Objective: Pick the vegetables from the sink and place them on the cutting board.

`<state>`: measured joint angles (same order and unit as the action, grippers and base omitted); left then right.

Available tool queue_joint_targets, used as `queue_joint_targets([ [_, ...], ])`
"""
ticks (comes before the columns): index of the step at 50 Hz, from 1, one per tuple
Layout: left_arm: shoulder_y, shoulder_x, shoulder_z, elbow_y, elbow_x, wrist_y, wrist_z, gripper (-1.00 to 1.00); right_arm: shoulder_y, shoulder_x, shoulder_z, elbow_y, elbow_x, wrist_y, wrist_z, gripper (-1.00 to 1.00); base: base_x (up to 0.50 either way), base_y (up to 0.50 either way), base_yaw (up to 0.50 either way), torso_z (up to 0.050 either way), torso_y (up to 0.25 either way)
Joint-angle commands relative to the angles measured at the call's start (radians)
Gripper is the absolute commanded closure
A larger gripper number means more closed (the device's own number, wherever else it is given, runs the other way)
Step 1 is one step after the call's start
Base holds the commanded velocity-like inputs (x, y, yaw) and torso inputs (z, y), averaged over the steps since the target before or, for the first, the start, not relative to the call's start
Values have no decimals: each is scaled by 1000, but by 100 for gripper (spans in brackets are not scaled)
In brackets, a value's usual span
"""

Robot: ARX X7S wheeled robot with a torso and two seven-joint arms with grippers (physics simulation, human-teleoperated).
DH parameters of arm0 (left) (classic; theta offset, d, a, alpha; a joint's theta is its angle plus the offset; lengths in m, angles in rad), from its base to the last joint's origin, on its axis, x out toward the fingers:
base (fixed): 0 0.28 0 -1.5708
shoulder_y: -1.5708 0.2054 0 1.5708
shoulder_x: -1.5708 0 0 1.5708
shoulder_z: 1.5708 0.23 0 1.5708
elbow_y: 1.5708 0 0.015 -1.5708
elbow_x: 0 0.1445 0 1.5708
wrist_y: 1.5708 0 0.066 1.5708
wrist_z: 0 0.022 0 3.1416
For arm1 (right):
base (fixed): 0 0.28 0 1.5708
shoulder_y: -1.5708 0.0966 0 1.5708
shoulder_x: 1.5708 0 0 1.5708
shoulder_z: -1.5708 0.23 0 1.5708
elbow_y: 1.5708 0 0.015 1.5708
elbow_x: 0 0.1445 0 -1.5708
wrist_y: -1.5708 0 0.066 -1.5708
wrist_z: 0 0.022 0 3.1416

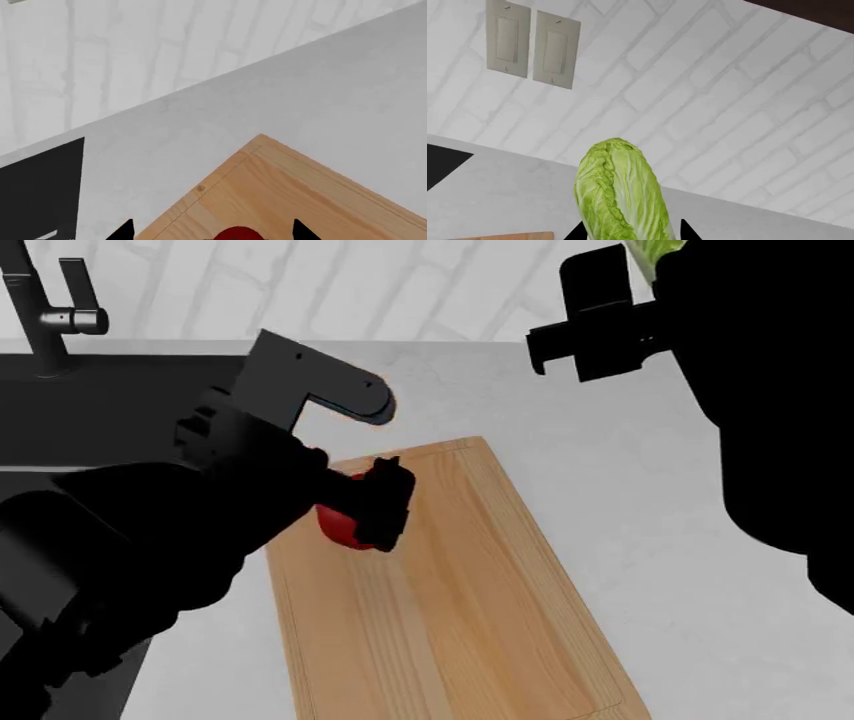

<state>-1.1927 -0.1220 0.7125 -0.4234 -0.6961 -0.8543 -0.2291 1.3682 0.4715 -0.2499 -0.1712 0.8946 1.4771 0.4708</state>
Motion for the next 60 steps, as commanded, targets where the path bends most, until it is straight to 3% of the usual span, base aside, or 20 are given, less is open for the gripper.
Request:
queue_joint_targets([
  [1, -53, -19, -112, 111, -24, -27, -43, -100, 24, -49, 46, -41, 5, 72, 26, 100, 0, 0, 0, 0, 0],
  [3, -64, -30, -135, 149, -43, -39, -56, -100, 38, -57, 59, -19, 45, 90, 68, 100, 0, 0, 0, 0, 0],
  [5, -70, -38, -149, 179, -56, -49, -69, -100, 65, -35, 19, 43, 175, 92, 223, 100, 0, 0, 0, 0, 0],
  [8, -65, -55, -165, 238, -46, -28, -107, -100, 87, -42, 44, 110, 346, 89, 303, 100, 0, 0, 0, 3, 0],
  [24, -48, -128, -187, 340, -8, 7, -179, -100, 180, -25, -125, 338, 659, 71, 494, 100, 0, 0, 0, 0, 0],
  [30, -42, -139, -190, 332, 3, 25, -183, -100, 214, -27, -205, 444, 894, 78, 619, 100, 0, 0, 0, 0, 0],
  [39, -26, -145, -187, 344, 0, 24, -191, -100, 277, -28, -355, 520, 1082, 75, 625, 100, 0, 0, 0, 0, 0],
  [48, -23, -153, -193, 354, -10, 15, -198, -100, 290, -38, -420, 629, 1217, 29, 629, 100, 0, 0, 0, 0, 0],
  [60, -14, -154, -196, 348, -13, 30, -197, -100, 233, -4, -534, 582, 1352, -14, 732, 100, 0, 0, 0, 0, 0],
])
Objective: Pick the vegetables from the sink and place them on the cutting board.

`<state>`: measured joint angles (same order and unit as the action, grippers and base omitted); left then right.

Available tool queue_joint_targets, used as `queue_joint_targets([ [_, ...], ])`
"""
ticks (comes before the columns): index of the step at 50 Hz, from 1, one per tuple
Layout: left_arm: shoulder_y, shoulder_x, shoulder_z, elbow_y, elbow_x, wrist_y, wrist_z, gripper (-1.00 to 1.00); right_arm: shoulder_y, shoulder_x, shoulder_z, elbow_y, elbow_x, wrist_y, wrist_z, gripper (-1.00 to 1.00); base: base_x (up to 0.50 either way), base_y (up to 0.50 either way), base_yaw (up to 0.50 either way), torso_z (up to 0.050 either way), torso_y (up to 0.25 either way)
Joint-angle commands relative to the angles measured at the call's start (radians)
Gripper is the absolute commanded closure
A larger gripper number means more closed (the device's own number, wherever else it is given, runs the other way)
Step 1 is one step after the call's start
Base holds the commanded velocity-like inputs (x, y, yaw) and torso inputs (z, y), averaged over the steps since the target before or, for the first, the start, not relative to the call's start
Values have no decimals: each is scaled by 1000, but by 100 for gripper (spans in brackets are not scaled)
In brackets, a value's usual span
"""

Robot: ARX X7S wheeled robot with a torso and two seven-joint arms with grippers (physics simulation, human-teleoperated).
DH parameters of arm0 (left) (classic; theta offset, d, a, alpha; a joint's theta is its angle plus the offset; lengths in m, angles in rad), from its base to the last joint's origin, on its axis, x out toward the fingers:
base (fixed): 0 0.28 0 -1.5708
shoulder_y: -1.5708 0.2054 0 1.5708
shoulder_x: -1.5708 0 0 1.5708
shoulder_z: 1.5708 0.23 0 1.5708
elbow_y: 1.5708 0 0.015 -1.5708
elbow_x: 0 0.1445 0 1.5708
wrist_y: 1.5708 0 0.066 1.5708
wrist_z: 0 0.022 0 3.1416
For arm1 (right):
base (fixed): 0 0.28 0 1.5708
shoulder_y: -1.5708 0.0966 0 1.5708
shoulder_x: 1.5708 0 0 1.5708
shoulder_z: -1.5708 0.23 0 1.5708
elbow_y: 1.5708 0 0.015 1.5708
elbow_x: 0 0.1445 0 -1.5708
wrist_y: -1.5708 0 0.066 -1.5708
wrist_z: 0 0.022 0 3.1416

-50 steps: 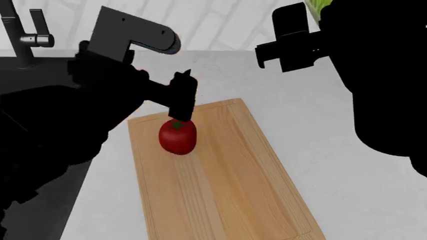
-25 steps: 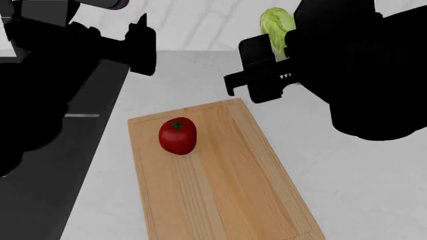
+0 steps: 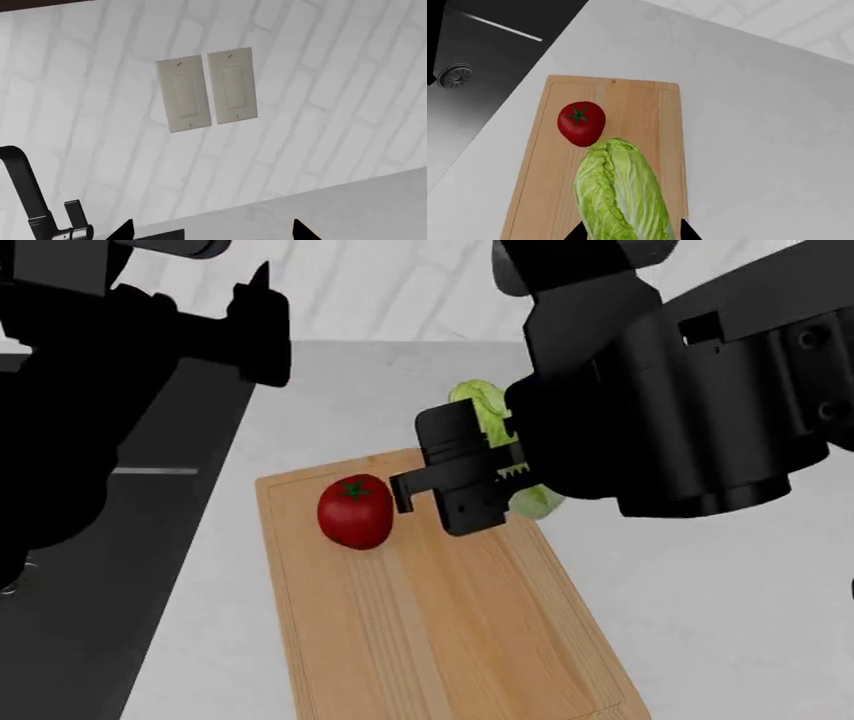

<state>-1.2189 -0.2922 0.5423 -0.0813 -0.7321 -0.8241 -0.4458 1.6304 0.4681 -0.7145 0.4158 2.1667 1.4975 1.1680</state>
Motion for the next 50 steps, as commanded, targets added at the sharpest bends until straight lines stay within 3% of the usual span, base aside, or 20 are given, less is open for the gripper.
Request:
queue_joint_targets([
  [1, 12, 15, -25, 7, 23, -2, 19, -100, -40, 3, -75, -16, 94, -42, 41, 100, 0, 0, 0, 0, 0],
  [12, 13, 13, -19, 13, 23, -6, 13, -100, -64, 10, -99, -44, 116, -57, 36, 100, 0, 0, 0, 0, 0],
  [25, 23, 5, -18, 9, 24, 4, 12, -100, -68, -44, -88, 10, -36, -25, -96, 100, 0, 0, 0, 0, 0],
  [50, 30, 0, -16, 15, 15, 1, 4, -100, -139, -23, -150, -49, -25, -57, -101, 100, 0, 0, 0, 0, 0],
])
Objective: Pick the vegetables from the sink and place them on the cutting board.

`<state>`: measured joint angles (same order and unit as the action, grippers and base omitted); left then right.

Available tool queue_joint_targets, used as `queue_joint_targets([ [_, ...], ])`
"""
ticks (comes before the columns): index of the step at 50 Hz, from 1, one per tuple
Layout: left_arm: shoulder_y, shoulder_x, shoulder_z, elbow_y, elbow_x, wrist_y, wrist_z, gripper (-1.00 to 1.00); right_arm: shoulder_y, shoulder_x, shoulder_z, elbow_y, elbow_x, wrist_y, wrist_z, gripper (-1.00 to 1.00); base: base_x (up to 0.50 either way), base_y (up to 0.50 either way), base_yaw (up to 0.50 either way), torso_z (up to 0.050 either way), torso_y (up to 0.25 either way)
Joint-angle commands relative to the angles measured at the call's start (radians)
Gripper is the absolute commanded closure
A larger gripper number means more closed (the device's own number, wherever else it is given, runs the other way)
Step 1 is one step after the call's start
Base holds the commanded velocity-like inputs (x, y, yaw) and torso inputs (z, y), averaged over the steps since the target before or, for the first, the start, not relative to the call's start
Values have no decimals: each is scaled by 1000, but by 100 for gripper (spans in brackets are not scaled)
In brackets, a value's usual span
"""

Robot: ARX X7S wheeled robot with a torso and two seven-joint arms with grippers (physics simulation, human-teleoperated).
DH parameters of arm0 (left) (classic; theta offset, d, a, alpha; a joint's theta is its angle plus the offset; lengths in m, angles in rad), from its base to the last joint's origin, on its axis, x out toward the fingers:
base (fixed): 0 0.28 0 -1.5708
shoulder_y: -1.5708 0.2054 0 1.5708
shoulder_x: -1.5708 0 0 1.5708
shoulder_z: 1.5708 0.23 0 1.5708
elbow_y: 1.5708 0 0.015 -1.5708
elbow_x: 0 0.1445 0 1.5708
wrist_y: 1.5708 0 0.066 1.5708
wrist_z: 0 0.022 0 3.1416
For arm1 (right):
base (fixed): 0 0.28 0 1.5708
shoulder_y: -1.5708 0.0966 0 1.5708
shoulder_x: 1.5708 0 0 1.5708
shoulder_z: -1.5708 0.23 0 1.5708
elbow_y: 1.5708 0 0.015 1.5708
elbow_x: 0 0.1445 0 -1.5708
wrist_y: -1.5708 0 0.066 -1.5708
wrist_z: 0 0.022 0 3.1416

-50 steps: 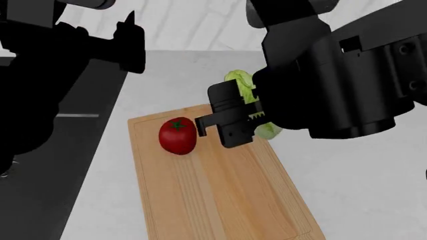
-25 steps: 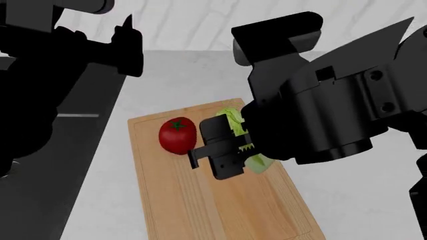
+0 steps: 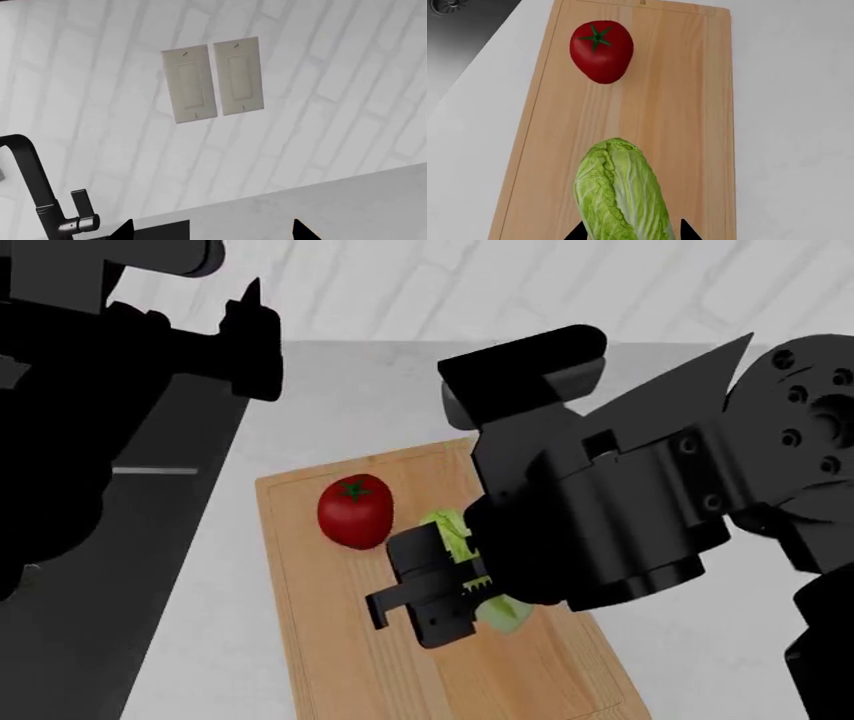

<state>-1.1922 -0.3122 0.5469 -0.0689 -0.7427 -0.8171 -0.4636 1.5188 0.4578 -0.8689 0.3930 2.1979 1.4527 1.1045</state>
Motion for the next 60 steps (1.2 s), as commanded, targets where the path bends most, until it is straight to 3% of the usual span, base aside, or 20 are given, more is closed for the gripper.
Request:
queue_joint_targets([
  [1, 3, 19, -19, 3, 26, -6, 22, -100, -32, -12, 3, -28, -55, -11, -41, 100, 0, 0, 0, 0, 0],
  [60, 9, 5, -2, 23, 20, -10, 5, -100, -169, 35, -65, -132, -66, -79, -89, 100, 0, 0, 0, 0, 0],
])
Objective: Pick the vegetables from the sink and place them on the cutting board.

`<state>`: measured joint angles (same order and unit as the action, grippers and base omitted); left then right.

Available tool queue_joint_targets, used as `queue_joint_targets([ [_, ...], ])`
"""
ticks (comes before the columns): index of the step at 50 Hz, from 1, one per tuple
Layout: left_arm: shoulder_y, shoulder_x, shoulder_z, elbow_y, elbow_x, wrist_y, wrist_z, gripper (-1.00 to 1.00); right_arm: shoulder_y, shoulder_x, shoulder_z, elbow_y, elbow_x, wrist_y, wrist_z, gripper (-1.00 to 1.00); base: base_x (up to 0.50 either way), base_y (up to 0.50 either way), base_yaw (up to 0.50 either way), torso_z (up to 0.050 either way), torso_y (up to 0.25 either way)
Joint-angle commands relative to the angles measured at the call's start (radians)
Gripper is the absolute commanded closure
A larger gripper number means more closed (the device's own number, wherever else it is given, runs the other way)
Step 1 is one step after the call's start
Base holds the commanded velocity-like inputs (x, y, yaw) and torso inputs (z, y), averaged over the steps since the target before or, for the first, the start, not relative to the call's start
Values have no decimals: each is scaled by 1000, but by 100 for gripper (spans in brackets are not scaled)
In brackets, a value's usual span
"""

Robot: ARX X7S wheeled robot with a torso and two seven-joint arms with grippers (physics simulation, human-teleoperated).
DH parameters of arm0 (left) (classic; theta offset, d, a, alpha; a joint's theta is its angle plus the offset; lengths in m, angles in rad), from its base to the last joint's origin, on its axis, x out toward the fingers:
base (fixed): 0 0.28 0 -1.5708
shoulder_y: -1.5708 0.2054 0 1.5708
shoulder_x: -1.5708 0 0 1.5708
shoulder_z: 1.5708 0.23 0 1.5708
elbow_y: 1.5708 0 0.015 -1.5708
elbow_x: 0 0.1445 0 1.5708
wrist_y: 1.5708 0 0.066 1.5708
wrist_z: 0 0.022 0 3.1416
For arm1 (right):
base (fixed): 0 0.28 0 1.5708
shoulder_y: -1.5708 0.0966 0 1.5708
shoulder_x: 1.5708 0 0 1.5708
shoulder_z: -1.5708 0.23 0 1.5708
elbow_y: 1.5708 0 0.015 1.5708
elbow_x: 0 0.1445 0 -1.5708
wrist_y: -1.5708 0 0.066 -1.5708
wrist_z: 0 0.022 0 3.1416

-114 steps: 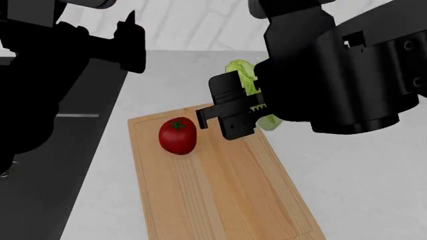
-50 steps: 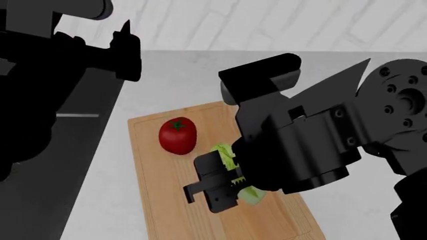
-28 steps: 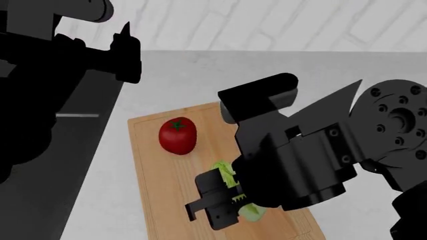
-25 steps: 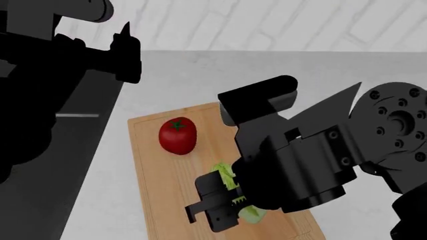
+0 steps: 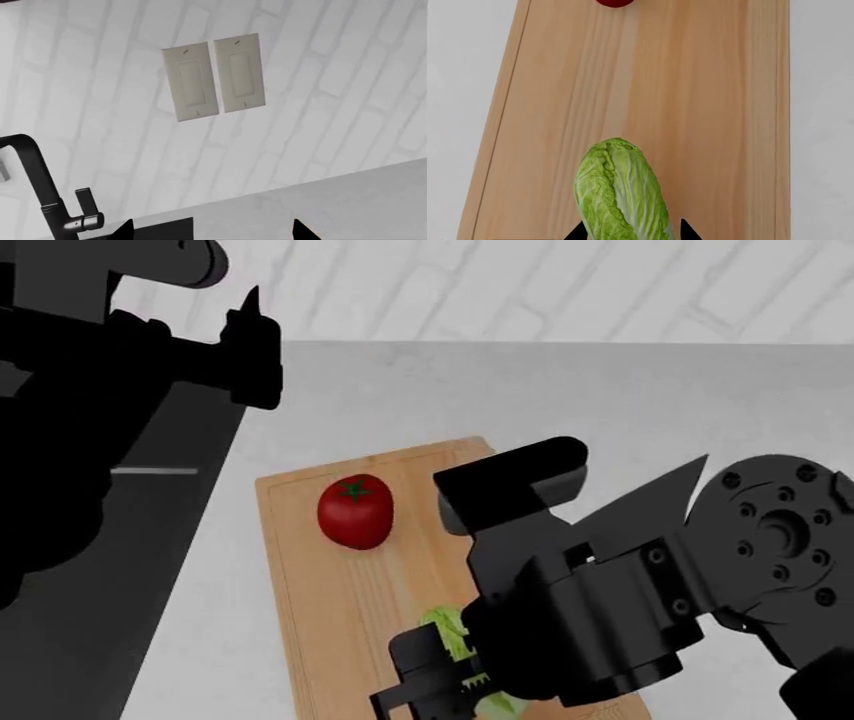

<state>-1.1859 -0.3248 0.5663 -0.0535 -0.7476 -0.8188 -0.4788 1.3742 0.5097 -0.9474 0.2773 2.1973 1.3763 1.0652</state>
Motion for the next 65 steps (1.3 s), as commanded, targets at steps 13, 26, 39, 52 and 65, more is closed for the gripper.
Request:
queue_joint_targets([
  [13, -1, 15, -21, 18, 19, -15, 14, -100, -56, -7, 5, -44, -66, -20, -54, 100, 0, 0, 0, 0, 0],
  [26, 1, 12, -21, 22, 16, -15, 10, -100, -88, 4, -5, -72, -64, -43, -54, 100, 0, 0, 0, 0, 0],
  [39, -2, 12, -18, 21, 14, -15, 8, -100, -40, 15, -11, -62, -56, -32, -53, -100, 0, 0, 0, 0, 0],
  [52, -9, 13, -15, 24, 12, -19, 4, -100, 159, -3, 71, -7, -139, -24, -142, -100, 0, 0, 0, 0, 0],
  [65, 32, -5, -9, 81, 28, -3, -36, -100, 167, 17, 101, -148, -522, -140, -371, -100, 0, 0, 0, 0, 0],
])
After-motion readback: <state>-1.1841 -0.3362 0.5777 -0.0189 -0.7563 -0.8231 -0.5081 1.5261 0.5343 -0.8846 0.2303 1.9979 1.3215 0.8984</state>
